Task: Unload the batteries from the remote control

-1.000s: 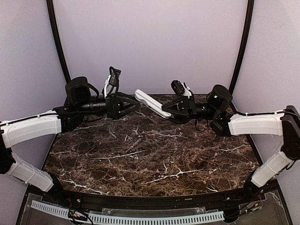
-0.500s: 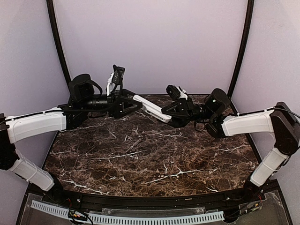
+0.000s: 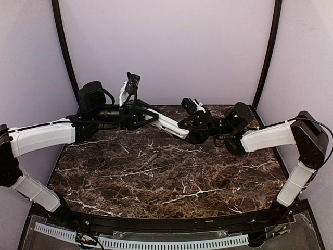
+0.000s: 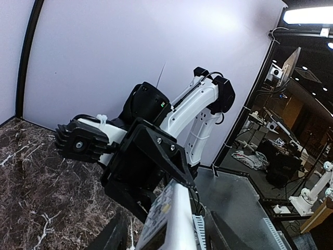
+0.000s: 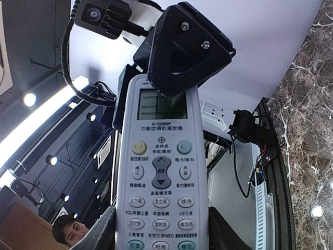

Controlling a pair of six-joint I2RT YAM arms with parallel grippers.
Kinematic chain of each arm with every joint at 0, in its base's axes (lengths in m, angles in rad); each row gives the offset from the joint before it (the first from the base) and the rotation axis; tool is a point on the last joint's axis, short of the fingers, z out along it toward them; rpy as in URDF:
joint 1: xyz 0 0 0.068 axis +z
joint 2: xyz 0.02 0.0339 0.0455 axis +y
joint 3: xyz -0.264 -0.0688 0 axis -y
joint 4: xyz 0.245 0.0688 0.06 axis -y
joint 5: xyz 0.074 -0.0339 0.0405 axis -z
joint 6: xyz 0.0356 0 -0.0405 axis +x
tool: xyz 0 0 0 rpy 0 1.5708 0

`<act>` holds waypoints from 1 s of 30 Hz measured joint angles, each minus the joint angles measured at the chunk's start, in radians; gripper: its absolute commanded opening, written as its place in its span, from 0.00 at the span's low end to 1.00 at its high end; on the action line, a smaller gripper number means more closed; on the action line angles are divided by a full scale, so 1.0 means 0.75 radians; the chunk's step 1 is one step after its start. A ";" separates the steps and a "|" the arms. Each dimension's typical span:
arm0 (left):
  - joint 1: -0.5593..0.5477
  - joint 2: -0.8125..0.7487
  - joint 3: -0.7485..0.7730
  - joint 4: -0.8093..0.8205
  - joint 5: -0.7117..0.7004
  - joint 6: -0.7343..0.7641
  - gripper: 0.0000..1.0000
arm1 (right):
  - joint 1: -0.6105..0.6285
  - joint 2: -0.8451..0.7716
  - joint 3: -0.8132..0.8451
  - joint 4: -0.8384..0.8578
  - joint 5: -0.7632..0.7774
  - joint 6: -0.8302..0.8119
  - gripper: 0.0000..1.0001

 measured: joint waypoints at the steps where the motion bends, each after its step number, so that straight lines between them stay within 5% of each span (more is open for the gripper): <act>1: 0.002 0.000 0.000 0.001 0.004 0.000 0.51 | 0.002 0.006 0.003 0.011 0.000 0.012 0.00; 6: 0.002 0.000 -0.001 -0.001 0.027 0.001 0.56 | 0.004 0.028 0.008 0.052 0.003 0.073 0.00; 15: 0.013 0.001 -0.002 -0.003 0.123 0.083 0.06 | 0.010 0.064 0.019 0.103 0.048 0.245 0.00; 17: 0.015 -0.001 -0.004 0.034 0.107 0.156 0.01 | 0.005 0.066 0.025 0.104 0.078 0.316 0.00; 27: 0.014 -0.004 -0.004 -0.032 0.031 0.116 0.00 | 0.005 0.073 0.030 0.076 0.113 0.260 0.97; 30: 0.003 -0.004 -0.004 -0.060 -0.014 0.065 0.00 | 0.003 0.069 0.031 0.046 0.109 0.153 0.98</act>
